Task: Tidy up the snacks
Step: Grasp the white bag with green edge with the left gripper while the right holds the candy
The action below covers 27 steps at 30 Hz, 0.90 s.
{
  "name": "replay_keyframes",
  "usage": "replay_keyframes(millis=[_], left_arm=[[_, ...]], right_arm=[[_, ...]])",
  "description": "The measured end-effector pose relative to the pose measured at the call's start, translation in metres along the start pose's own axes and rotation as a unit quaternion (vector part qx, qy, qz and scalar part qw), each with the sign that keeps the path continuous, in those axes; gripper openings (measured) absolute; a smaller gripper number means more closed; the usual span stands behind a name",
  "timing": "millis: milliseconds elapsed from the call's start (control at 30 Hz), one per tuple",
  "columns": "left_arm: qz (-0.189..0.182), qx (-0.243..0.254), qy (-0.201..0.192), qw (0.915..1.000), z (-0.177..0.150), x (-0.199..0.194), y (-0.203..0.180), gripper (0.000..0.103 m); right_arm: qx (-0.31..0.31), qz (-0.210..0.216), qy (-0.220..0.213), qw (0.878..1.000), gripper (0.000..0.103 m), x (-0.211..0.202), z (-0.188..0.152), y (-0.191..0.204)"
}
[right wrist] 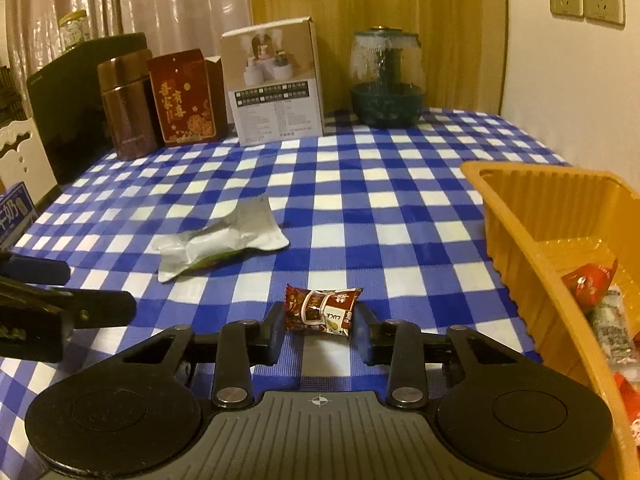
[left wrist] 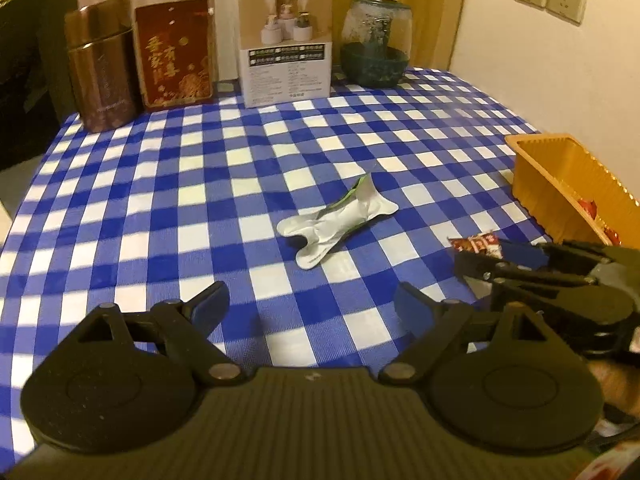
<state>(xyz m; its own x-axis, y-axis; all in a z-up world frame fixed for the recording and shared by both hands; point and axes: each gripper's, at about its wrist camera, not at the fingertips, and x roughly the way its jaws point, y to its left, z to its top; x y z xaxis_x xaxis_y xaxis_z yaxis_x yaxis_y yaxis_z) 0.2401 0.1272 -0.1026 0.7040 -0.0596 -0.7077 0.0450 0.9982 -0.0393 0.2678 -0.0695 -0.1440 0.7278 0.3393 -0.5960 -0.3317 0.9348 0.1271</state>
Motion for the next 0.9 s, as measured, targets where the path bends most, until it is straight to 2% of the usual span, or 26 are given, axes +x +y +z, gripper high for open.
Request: replay_keyframes(millis=[300,533,633,700,800,900], left_arm=[[-0.005,0.093,-0.020,0.9955,0.011,0.030,-0.009,0.081],[-0.002,0.196,-0.044,0.9796,0.020,0.053,-0.028,0.076],[0.000,0.235,-0.045,0.9709,0.022,0.064,-0.036,0.067],[0.006,0.251,-0.042,0.9671,0.023,0.072,-0.038,0.056],[0.008,0.263,-0.029,0.9643,0.024,0.082,-0.039,0.048],[0.001,0.258,-0.023,0.9659,0.023,0.087,-0.037,0.041]], right_arm=[[0.036,-0.001,0.005,0.999,0.036,-0.006,0.005,-0.014],[0.067,-0.005,0.011,0.998,0.036,-0.008,0.003,-0.026],[0.072,-0.005,0.011,0.997,0.036,-0.010,0.002,-0.029],[0.074,-0.004,0.010,0.997,0.036,-0.011,0.003,-0.029],[0.078,-0.003,0.010,0.997,0.036,-0.011,0.002,-0.031],[0.082,-0.003,0.011,0.997,0.036,-0.010,0.003,-0.031]])
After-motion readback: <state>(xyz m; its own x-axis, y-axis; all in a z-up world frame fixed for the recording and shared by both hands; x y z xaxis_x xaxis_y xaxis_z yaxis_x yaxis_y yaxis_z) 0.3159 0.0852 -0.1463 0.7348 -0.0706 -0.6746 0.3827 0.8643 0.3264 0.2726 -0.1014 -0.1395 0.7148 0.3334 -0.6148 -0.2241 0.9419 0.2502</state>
